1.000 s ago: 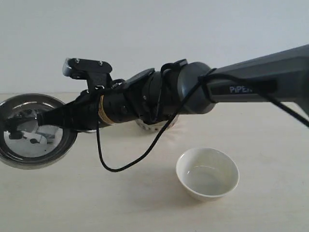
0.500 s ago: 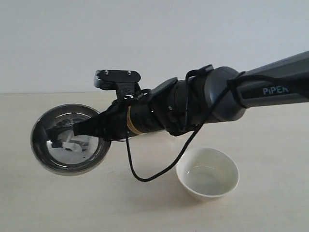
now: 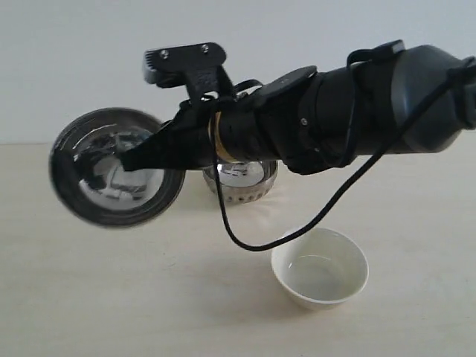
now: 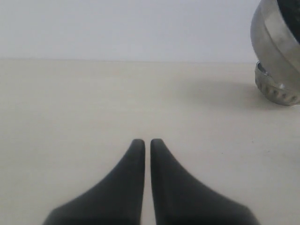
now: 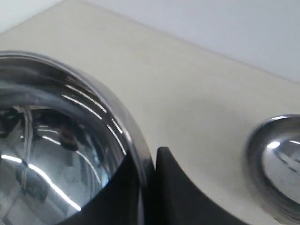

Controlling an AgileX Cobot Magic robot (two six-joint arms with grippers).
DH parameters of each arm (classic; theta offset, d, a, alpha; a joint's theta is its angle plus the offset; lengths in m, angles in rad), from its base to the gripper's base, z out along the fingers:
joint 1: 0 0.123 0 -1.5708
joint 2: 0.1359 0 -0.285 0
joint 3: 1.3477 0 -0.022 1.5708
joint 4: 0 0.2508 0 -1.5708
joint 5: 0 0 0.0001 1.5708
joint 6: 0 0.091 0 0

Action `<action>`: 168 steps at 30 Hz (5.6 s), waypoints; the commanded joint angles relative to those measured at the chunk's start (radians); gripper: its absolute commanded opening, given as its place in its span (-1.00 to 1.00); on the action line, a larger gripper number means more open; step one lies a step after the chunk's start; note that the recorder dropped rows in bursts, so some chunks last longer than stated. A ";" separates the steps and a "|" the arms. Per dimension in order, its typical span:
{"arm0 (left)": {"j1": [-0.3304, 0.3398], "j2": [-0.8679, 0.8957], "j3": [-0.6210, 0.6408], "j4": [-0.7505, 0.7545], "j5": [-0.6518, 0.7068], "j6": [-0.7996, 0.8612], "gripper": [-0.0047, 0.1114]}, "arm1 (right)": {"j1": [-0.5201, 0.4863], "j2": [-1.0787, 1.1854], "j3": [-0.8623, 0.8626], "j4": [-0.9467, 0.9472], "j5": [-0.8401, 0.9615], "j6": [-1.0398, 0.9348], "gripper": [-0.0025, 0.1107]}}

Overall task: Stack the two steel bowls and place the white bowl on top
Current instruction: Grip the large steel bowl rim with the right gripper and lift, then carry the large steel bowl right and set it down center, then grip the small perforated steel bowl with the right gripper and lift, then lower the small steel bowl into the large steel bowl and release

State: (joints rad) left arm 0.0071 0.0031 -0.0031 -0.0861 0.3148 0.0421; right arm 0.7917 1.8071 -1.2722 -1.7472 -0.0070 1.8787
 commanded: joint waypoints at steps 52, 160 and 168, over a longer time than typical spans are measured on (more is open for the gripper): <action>-0.005 -0.003 0.003 0.000 -0.008 -0.005 -0.85 | -0.064 0.179 0.061 1.496 0.373 -1.279 -0.96; -0.005 -0.003 0.003 0.000 -0.008 -0.005 -0.85 | -0.223 0.071 -0.199 1.921 0.885 -1.758 -0.96; -0.005 -0.003 0.003 0.000 -0.008 -0.005 -0.85 | -0.223 0.071 -0.084 1.921 0.728 -1.760 -0.96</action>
State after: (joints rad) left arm 0.0071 0.0031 -0.0031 -0.0861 0.3148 0.0421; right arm 0.5683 1.8826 -1.3816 0.1655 0.7909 0.1316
